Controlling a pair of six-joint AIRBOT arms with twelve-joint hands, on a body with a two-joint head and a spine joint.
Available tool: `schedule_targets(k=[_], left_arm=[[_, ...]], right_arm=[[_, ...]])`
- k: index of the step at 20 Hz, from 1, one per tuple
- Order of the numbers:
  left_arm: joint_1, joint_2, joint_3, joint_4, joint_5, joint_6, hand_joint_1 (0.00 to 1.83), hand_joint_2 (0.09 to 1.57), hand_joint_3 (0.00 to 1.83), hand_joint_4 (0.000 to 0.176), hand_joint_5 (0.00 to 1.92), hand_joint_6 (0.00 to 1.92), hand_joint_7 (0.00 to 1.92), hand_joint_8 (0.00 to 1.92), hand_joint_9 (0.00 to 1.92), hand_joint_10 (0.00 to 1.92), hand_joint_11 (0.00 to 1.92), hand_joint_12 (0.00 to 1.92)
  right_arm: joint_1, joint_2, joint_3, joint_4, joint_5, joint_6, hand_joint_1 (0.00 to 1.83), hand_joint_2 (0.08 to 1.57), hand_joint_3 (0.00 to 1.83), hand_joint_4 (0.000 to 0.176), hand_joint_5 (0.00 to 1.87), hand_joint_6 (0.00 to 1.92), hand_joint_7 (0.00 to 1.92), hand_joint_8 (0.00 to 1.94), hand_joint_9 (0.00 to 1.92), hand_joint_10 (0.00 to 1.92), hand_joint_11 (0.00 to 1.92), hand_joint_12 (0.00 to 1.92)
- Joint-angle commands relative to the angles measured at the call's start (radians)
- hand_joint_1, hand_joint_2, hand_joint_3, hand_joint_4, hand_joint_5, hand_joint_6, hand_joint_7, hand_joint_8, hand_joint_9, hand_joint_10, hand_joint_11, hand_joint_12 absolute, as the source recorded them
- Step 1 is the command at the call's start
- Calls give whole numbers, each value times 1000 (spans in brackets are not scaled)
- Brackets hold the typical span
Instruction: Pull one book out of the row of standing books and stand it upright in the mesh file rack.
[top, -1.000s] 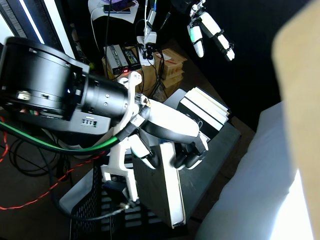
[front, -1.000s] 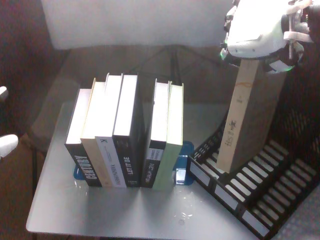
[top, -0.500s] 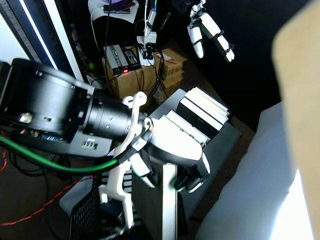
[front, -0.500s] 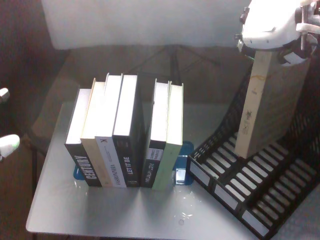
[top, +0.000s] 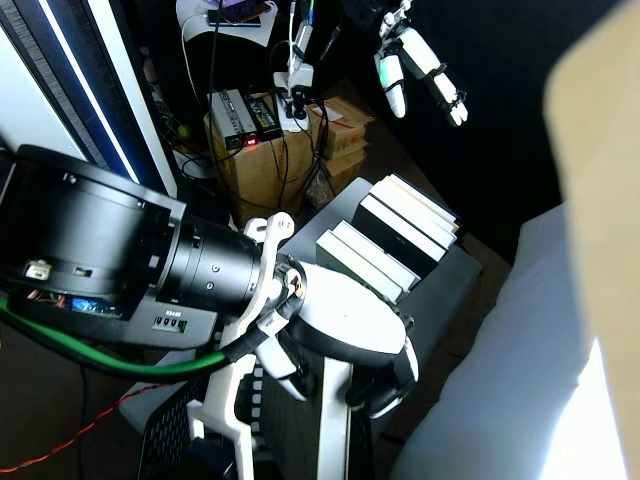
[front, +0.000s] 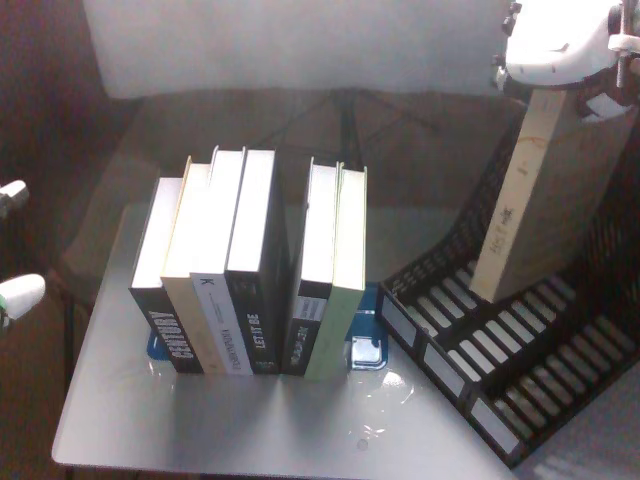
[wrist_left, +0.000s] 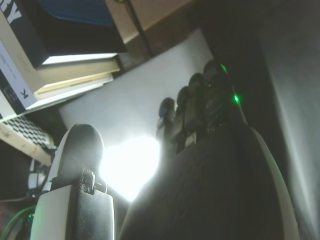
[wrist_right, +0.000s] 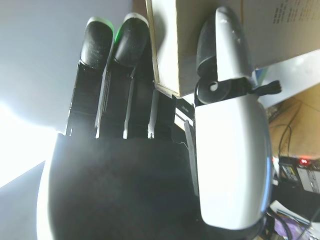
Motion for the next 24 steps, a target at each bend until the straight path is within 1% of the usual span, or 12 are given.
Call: schedule_targets(k=[1,2,4,5,7,8,9,12,13,14,19,24], left_arm=[[-8,1,10,-13,-124,-7,533,1336,2,43,92,5,0,0,0,0,0,0],[-8,0,11,-12,-125,-8,506,1341,4,46,84,2,0,0,0,0,0,0],[-9,-2,11,-12,-126,-9,512,1341,3,37,94,5,6,2,0,0,0,0],[-9,-4,12,-12,-126,-9,511,1339,2,40,89,2,2,0,0,0,0,0],[-9,-5,13,-12,-126,-11,520,1336,0,39,96,5,6,2,0,0,0,0],[-9,-5,13,-12,-126,-12,532,1333,0,35,103,7,12,4,0,0,0,0],[-9,-6,14,-12,-125,-12,532,1331,0,40,98,4,7,1,0,0,0,0],[-9,-7,14,-11,-123,-12,518,1333,0,44,92,1,1,0,0,0,0,0],[-9,-7,14,-11,-121,-12,495,1338,2,55,83,0,0,0,0,0,0,0],[-9,-7,14,-11,-120,-12,496,1338,1,53,84,2,0,0,0,0,0,0],[-9,-9,15,-11,-119,-13,515,1347,4,33,89,2,1,0,0,0,0,0],[-9,-9,15,-11,-119,-14,550,1344,1,21,102,5,9,3,0,0,0,0]], right_arm=[[23,8,8,-19,-95,-12,1232,1232,0,0,671,1284,870,1360,757,1490,639,1871],[25,5,10,-19,-95,-12,1183,1254,3,0,624,1379,849,1399,721,1466,573,1911],[27,-1,5,-24,-95,-12,1324,1241,2,0,682,1425,849,1231,591,1610,347,1917],[27,-4,4,-29,-95,-12,1333,1228,0,0,717,1435,873,1138,609,1560,318,1853],[26,-11,10,-32,-95,-12,1321,1259,3,0,655,1504,801,1253,567,1648,328,1918],[26,-12,10,-37,-95,-12,1196,1273,7,0,611,1416,797,1465,589,1647,499,1920],[26,-11,12,-40,-95,-12,1169,1279,7,0,598,1403,793,1514,595,1646,544,1921],[26,-7,9,-39,-112,-12,1167,1267,0,0,609,1407,833,1429,644,1529,485,1921],[19,0,9,-30,-120,-12,1264,1148,0,0,440,1073,605,870,512,1100,127,1701],[13,7,5,-28,-125,-12,1263,1111,0,0,397,851,550,402,379,925,4,1667],[8,8,1,-33,-124,-12,1181,1104,9,0,340,527,436,52,181,884,0,1443],[5,8,-4,-38,-124,-12,1160,1101,3,0,180,443,305,0,103,871,0,1372]])
